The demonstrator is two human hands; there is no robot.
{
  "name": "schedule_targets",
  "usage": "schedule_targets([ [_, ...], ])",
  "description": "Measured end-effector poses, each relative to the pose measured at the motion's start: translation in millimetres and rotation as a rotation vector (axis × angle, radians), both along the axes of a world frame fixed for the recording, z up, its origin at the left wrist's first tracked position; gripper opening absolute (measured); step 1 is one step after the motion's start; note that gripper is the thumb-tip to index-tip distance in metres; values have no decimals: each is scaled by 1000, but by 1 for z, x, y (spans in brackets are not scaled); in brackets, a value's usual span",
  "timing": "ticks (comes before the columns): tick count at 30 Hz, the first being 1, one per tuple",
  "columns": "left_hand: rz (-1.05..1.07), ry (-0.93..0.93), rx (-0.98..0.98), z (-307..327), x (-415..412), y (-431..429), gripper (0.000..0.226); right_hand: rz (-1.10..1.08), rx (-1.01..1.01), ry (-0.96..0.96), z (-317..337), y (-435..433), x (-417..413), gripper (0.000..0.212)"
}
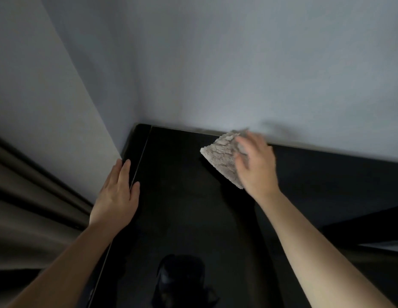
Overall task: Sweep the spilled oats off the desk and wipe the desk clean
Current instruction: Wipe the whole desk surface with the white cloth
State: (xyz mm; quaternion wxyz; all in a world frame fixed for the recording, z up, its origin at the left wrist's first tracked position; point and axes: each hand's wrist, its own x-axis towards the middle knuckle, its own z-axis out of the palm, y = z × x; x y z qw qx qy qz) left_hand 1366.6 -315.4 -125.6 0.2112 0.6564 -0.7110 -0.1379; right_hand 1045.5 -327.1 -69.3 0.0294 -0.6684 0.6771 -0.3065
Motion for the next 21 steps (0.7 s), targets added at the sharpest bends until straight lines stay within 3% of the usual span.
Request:
schedule_targets([
  [3, 18, 16, 29, 1, -1, 0, 59, 117, 404, 245, -23, -14, 4, 53],
  [6, 16, 31, 42, 5, -1, 0, 58, 137, 329, 404, -31, -19, 0, 49],
  [8, 21, 57, 60, 7, -1, 0, 58, -31, 302, 377, -32, -24, -8, 49],
  [10, 12, 74, 73, 8, -1, 0, 59, -234, 433, 308, -34, -31, -9, 54],
  [12, 9, 91, 89, 7, 0, -2, 59, -285, 517, 287, -38, -42, 12, 57],
  [18, 131, 308, 183, 20, 3, 0, 53, 235, 227, 303, -36, 6, 156, 48],
  [21, 148, 293, 257, 18, 9, 6, 51, 341, 231, 325, -33, 31, 142, 50],
])
